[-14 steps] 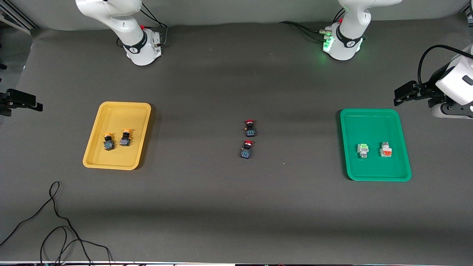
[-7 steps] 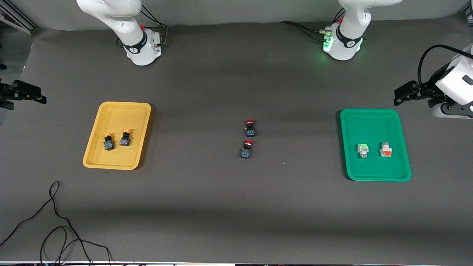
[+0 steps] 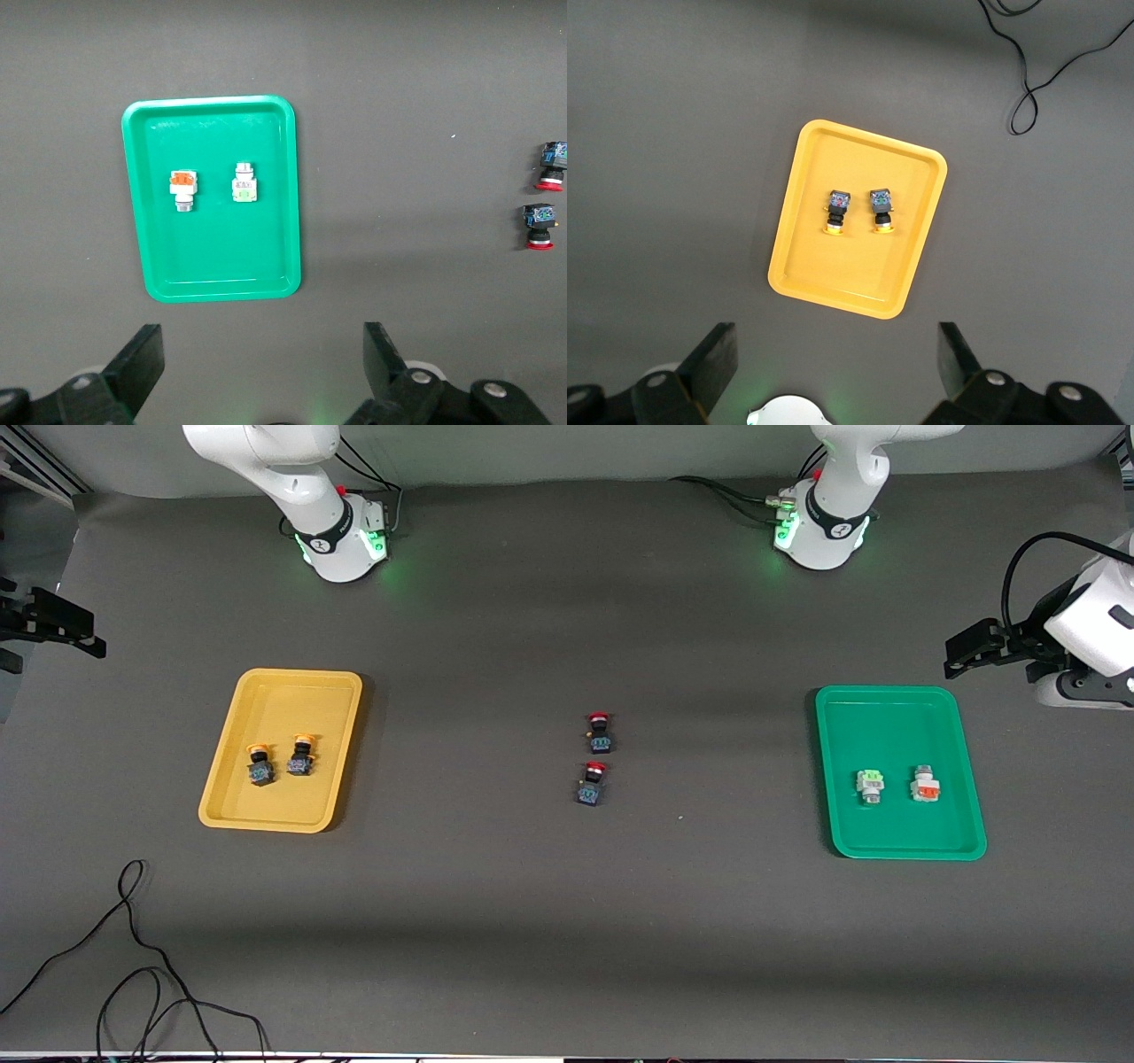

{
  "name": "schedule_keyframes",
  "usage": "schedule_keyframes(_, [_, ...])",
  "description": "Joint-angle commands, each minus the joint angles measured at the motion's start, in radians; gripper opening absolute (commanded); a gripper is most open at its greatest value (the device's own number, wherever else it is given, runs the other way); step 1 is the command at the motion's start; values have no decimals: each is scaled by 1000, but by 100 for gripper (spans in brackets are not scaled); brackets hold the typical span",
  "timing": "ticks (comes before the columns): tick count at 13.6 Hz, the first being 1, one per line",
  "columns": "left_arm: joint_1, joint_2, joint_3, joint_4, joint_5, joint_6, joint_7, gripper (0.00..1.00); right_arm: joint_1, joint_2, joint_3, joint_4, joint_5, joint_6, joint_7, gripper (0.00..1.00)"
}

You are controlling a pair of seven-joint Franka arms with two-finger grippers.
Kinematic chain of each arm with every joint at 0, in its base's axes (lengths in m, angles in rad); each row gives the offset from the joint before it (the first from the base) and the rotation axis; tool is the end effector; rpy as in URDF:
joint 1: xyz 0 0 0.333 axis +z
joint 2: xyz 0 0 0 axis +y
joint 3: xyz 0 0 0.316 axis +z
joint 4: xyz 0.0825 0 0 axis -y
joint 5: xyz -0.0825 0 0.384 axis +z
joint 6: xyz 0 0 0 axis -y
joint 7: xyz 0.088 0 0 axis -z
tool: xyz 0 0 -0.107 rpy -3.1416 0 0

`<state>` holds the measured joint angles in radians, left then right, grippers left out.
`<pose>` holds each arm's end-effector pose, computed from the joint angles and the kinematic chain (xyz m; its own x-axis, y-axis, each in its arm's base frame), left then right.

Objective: Place green and yellow buttons in trays

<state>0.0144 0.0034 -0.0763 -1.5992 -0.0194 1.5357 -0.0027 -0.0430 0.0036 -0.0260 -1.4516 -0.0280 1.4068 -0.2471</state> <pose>0.5495 -0.0361 0.6063 0.9960 -0.0597 -0.0669 -0.0585 -0.9981 0.0195 0.5368 -0.0404 0.6639 0.9835 0.1727 -0.0537 0.1737 -0.9847 0.0152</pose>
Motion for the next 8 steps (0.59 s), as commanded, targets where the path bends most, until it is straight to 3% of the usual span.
schedule_keyframes(1, [-11, -22, 9, -8, -10, -2, 1, 100, 18, -30, -18, -65, 2, 57, 9, 100])
schedule_keyframes(8, [-14, -20, 7, -8, -11, 4, -3, 100, 17, -27, -26, -61, 7, 63, 8, 100])
